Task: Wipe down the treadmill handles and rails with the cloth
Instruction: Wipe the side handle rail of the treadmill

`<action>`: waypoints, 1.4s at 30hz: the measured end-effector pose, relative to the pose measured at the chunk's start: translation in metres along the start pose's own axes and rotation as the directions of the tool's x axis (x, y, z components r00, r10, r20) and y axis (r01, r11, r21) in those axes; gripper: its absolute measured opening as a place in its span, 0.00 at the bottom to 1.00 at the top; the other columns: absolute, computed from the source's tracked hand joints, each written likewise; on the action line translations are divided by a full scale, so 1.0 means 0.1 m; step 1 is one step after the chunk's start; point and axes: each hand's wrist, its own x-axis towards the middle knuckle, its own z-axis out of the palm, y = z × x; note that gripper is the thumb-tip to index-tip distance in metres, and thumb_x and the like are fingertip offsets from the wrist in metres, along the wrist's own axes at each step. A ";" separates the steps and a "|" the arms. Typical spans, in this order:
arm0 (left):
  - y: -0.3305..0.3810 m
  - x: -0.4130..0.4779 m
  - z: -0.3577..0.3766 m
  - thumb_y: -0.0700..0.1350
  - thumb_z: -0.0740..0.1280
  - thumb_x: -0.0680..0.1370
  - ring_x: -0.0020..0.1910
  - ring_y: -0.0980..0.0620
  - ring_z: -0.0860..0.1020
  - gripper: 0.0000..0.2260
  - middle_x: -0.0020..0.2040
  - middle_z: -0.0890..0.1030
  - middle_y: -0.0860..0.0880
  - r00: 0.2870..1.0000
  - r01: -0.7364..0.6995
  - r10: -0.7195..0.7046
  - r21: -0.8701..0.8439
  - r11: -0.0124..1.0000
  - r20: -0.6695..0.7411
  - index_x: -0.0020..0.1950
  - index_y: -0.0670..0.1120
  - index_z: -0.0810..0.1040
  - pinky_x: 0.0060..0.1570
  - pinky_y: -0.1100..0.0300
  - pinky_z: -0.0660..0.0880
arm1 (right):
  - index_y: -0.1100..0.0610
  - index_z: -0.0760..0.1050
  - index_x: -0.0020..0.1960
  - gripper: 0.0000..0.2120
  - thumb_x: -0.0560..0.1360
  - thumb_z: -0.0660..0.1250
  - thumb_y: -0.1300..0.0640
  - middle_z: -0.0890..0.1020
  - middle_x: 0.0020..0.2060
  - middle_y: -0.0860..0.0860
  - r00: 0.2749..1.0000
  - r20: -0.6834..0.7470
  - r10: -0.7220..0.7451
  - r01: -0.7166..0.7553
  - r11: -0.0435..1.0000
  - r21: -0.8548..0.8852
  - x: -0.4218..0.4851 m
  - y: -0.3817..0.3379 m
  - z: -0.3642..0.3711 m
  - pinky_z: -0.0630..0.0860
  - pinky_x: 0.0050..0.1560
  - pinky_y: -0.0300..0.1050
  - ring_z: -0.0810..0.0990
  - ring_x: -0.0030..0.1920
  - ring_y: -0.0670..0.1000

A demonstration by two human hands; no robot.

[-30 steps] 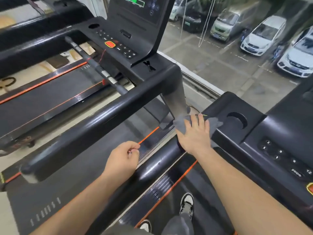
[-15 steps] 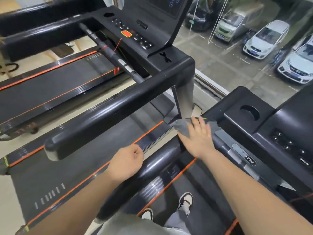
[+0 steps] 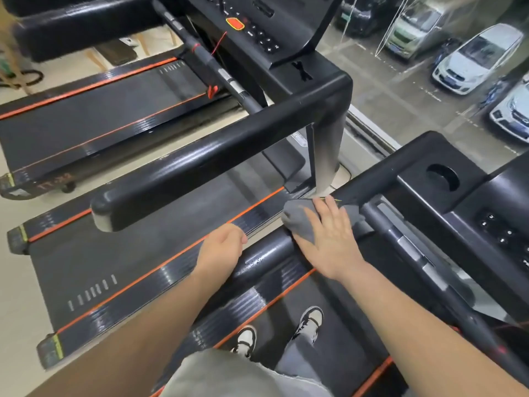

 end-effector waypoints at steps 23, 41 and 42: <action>0.11 -0.05 0.09 0.41 0.61 0.78 0.41 0.57 0.80 0.11 0.41 0.83 0.56 0.973 -0.226 0.229 0.229 0.947 0.011 0.45 0.55 0.79 0.46 0.64 0.75 | 0.49 0.51 0.83 0.47 0.69 0.35 0.29 0.46 0.83 0.52 0.986 0.054 0.158 -0.152 0.984 -0.088 0.23 0.47 -0.26 0.39 0.81 0.58 0.37 0.82 0.56; -0.47 -0.08 -0.90 0.39 0.61 0.77 0.35 0.60 0.76 0.10 0.35 0.81 0.58 0.992 -0.123 0.124 0.341 0.932 0.018 0.43 0.48 0.81 0.38 0.67 0.71 | 0.51 0.79 0.58 0.26 0.75 0.54 0.36 0.81 0.54 0.53 0.963 -0.019 -0.268 0.261 0.951 -0.167 0.09 -0.76 0.09 0.63 0.73 0.62 0.78 0.61 0.60; -0.52 -0.11 -0.93 0.38 0.62 0.77 0.33 0.61 0.75 0.10 0.32 0.79 0.61 0.992 -0.119 0.129 0.317 0.941 -0.011 0.42 0.48 0.81 0.37 0.66 0.70 | 0.51 0.80 0.56 0.29 0.76 0.49 0.35 0.82 0.52 0.53 0.979 0.025 -0.202 0.203 0.955 -0.217 0.23 -0.70 0.00 0.65 0.71 0.61 0.78 0.59 0.60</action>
